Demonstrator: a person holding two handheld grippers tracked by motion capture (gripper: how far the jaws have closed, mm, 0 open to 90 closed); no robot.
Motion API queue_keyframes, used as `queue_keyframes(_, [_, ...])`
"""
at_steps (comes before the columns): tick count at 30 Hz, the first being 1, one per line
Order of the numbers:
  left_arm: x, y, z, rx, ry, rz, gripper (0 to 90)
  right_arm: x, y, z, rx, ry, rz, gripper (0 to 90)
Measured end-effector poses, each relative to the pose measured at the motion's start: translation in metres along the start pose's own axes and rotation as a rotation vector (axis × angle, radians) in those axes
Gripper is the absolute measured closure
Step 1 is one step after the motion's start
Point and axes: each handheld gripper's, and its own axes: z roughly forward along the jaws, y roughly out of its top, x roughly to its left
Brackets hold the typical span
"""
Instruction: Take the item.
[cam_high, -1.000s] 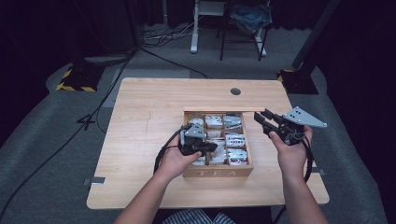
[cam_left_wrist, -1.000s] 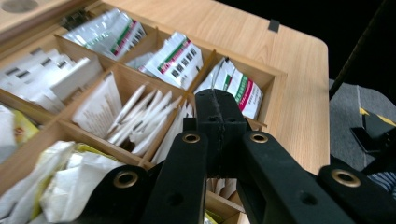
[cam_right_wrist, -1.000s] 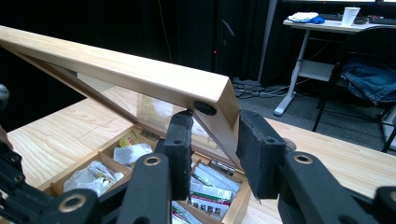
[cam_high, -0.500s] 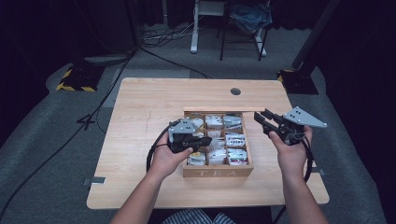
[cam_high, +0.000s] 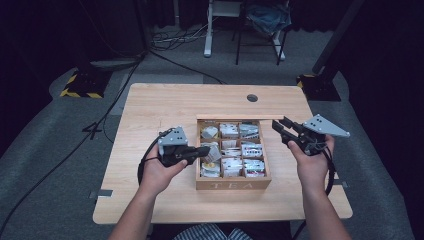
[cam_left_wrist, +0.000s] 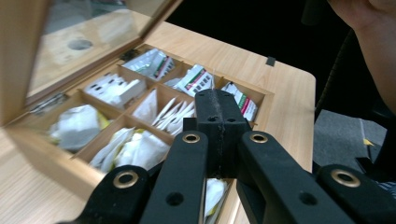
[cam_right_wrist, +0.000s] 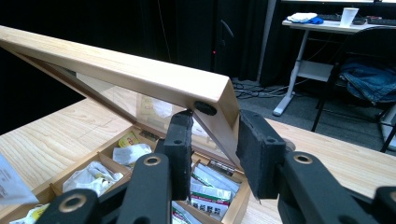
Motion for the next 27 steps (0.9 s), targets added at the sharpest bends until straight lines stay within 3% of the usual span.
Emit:
queue_keyframes(14, [0.003, -0.013, -0.04, -0.056, 0.054, 0.0, 90.0, 0.0, -0.001, 0.0, -0.001, 0.002, 0.001, 65.8])
queue_keyframes(19, [0.006, -0.017, -0.049, -0.05, 0.067, -0.006, 90.0, 0.0, -0.001, -0.001, 0.0, 0.004, 0.003, 65.8])
queue_keyframes(27, [0.009, -0.024, -0.062, -0.038, 0.123, -0.006, 90.0, 0.0, -0.001, -0.001, 0.005, 0.007, 0.004, 65.8])
